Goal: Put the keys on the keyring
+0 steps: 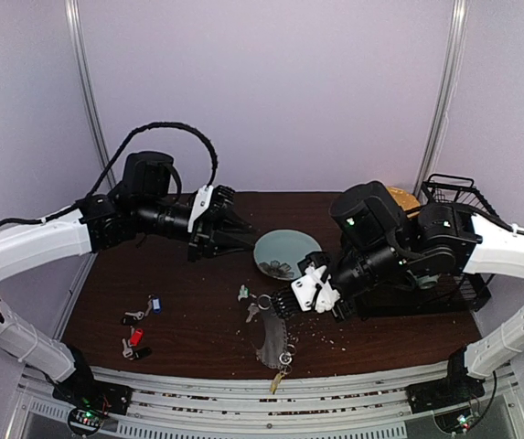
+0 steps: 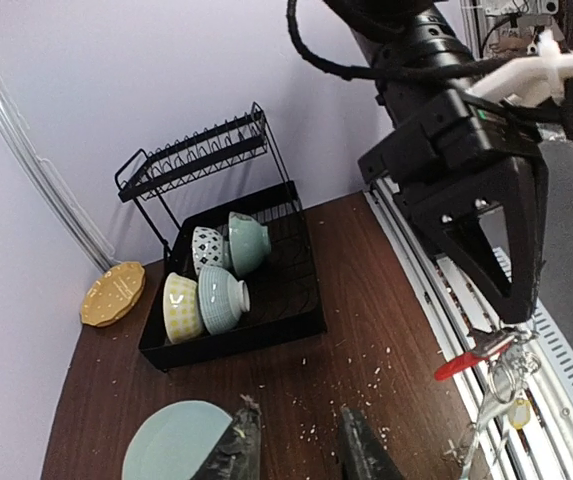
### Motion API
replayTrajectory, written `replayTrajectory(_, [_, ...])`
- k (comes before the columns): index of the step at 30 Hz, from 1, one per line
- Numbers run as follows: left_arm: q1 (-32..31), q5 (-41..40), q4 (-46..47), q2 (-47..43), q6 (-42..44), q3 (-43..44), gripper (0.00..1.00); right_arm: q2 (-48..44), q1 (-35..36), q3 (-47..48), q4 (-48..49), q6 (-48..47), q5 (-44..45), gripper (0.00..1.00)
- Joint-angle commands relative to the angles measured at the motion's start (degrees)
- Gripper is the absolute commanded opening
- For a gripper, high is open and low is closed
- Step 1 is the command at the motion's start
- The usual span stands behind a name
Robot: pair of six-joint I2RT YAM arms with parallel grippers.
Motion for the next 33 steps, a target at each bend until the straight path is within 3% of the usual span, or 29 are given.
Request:
replayTrajectory(1, [-0.24,4.92,3.6,5.93,-8.8,1.3,0.27,-1.49,0.09,-0.5,-1.02,-0.79,1.47,0.0])
replayTrajectory(9, [-0.52,8.15,18.78,9.75,-11.4,-4.68,0.21,-1.73,0.12,-1.65,-0.77,-3.35,0.54,0.0])
replayTrajectory(12, [-2.94,6.44,15.24,13.77,-5.31,-2.6,0.2,-1.59,0.11,-1.46,-0.61,-3.24,-0.11,0.0])
replayTrajectory(17, [-4.38,14.56,15.42,14.36,2.57,-4.35,0.25,-2.1,0.15,-1.73,-0.32,-3.31,1.19,0.0])
replayTrajectory(22, [-7.33,8.57,14.71,10.55,9.2,-8.15,0.29,-2.74,0.12,-2.6,1.25,-3.15,1.56,0.0])
replayTrajectory(33, [-9.61,2.89,14.7,5.24,11.74,-13.49,0.44,-2.74,0.15,-2.36,2.0,-2.72,4.38,0.0])
